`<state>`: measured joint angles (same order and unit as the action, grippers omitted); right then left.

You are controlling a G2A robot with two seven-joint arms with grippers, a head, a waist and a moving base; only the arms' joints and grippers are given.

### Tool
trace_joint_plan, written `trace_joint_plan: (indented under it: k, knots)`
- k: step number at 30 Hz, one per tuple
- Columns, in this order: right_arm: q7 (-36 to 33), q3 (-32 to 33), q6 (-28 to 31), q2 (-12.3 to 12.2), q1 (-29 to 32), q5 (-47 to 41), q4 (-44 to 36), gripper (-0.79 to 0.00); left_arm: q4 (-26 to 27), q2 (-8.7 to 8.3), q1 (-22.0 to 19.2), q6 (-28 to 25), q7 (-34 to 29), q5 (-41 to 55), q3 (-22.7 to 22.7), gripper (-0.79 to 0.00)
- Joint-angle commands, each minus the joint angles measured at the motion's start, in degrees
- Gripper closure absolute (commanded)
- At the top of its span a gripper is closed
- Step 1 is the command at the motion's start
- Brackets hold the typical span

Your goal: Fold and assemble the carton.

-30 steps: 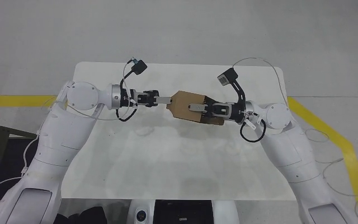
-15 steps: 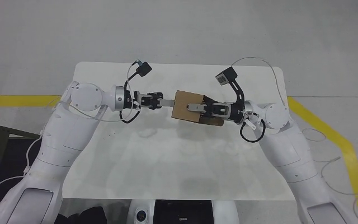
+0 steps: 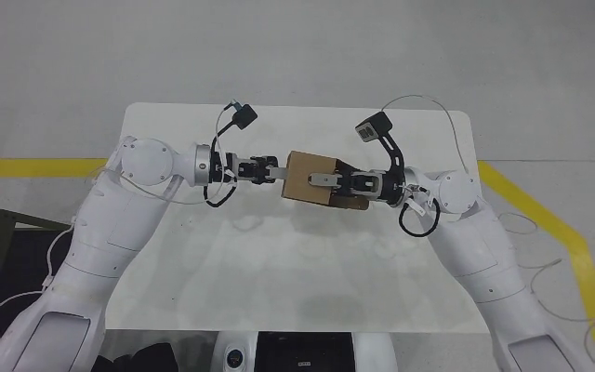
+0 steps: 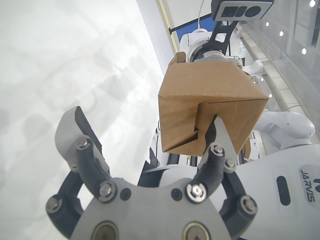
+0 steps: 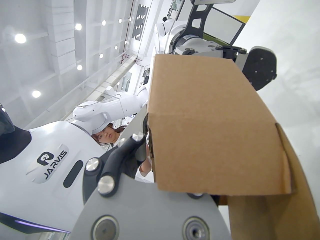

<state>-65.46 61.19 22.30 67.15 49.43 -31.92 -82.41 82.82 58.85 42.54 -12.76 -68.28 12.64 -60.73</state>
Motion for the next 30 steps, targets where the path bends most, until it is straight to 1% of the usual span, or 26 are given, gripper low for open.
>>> trace_joint_plan:
  k: [1,6,15,23,25,30]
  knots:
    - [-0.1,-0.1,0.1,0.0,0.0,-0.1,0.0,0.0,0.0,0.02,-0.1,-0.1,-0.1,0.1,0.1,-0.785]
    - [-0.1,0.1,-0.1,0.0,-0.2,0.8,0.6,0.0,-0.5,-0.15,-0.6,-0.6,0.2,-1.8,-0.3,-0.785]
    - [-0.9,0.4,-2.8,-0.4,-0.3,5.7,4.7,0.0,-1.2,-1.18,-0.4,-2.9,0.9,-7.7,-3.0,-0.785]
    - [-1.3,-4.2,-5.4,0.5,-1.9,8.4,11.7,0.0,0.8,-2.13,2.3,-10.8,6.6,-11.3,-6.8,-0.785]
    - [-0.9,-5.8,-5.6,1.0,-2.7,8.7,13.6,0.0,1.4,-2.44,3.3,-13.5,8.6,-13.0,-8.1,-0.785]
    - [0.6,-9.6,-4.6,2.5,-4.8,10.2,17.9,0.0,3.2,-3.1,5.6,-17.7,11.5,-16.4,-10.5,-0.785]
